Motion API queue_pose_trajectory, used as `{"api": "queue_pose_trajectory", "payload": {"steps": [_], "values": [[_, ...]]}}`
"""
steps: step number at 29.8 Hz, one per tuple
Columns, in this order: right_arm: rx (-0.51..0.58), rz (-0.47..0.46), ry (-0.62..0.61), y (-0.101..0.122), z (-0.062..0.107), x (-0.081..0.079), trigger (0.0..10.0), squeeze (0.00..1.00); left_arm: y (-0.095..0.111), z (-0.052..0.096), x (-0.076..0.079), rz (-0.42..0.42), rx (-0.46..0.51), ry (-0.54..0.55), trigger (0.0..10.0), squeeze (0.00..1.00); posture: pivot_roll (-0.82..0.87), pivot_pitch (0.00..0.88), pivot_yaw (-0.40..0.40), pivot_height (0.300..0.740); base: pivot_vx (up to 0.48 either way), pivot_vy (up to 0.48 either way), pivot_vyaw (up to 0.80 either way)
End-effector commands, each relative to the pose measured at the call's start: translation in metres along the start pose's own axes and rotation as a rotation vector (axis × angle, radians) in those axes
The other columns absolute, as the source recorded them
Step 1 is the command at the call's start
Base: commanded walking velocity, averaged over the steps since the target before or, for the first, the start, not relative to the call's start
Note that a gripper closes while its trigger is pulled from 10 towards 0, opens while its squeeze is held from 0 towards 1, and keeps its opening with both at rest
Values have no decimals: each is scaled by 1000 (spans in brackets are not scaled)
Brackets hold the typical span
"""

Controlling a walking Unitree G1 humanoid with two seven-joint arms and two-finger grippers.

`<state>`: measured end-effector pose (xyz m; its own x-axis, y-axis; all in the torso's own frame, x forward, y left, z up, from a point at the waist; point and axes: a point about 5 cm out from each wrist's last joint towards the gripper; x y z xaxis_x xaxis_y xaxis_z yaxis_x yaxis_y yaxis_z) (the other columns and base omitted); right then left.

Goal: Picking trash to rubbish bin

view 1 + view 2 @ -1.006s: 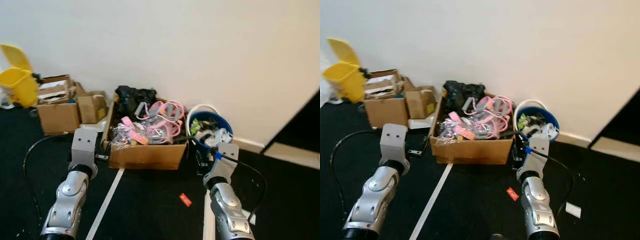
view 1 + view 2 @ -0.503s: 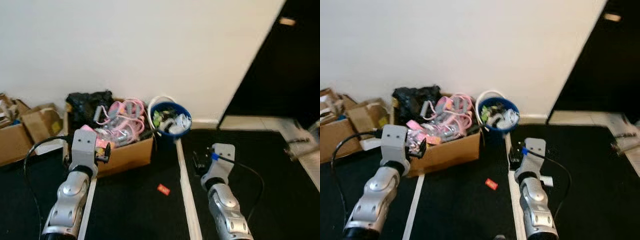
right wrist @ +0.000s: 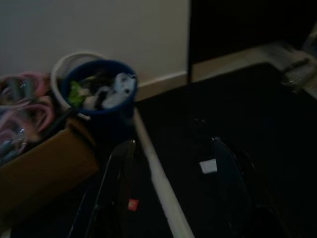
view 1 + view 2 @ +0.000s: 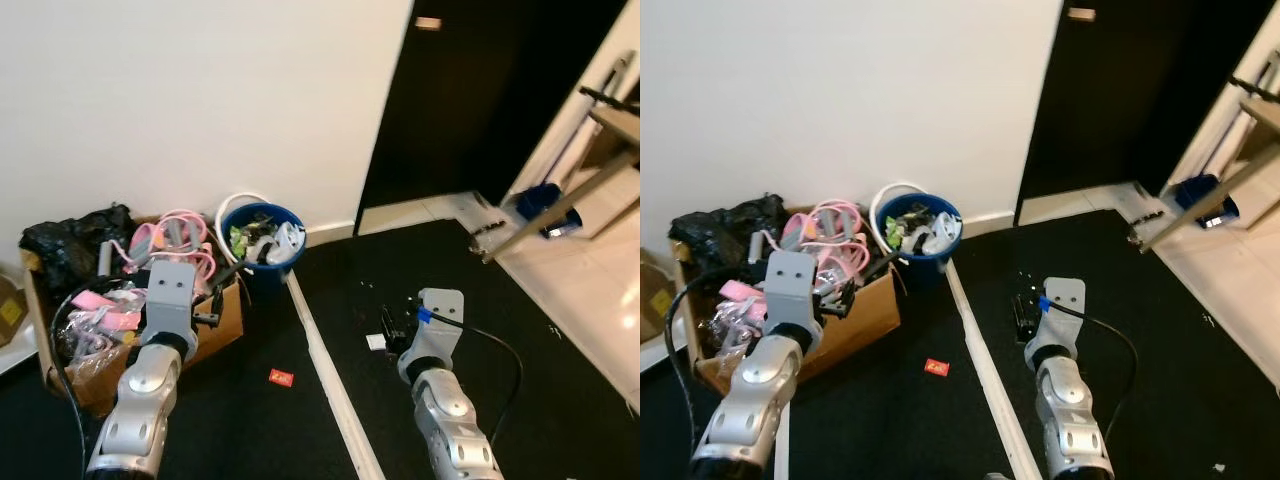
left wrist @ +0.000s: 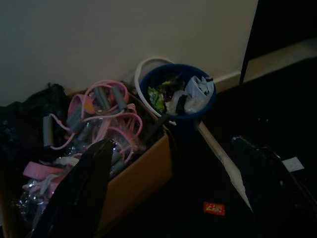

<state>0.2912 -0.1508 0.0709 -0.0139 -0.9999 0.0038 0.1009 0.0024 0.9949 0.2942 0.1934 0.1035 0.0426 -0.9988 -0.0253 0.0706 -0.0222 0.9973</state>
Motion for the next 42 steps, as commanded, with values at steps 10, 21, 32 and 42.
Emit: {"api": "queue_pose_trajectory", "payload": {"steps": [10,21,32,42], "values": [[-16,9,-33,-3,2,10,10000,0,-2,-1,5,-2,-2,-20,10000,0,-43,71,11,740,0,0,-800],[-19,1,-48,-3,1,12,10000,0,0,-4,8,-11,8,-41,10000,0,-40,68,9,740,0,0,-800],[-26,15,-57,-5,1,16,10000,0,-1,-6,7,-5,4,-38,10000,0,-42,66,13,740,0,0,-800],[-28,4,-78,-4,2,20,10000,0,-1,-6,9,-11,4,-61,10000,0,-42,70,10,740,0,0,-800]]}}
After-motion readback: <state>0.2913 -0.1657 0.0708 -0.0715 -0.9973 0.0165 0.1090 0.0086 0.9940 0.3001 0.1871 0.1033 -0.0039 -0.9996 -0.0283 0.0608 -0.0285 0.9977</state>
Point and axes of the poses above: a point about 5 cm out from each wrist's last joint towards the gripper, its own z axis pointing back from the gripper into the wrist, its own y axis along the axis of the wrist's last joint, x = y × z, and after that the axes turned 6 degrees about z, right-handed
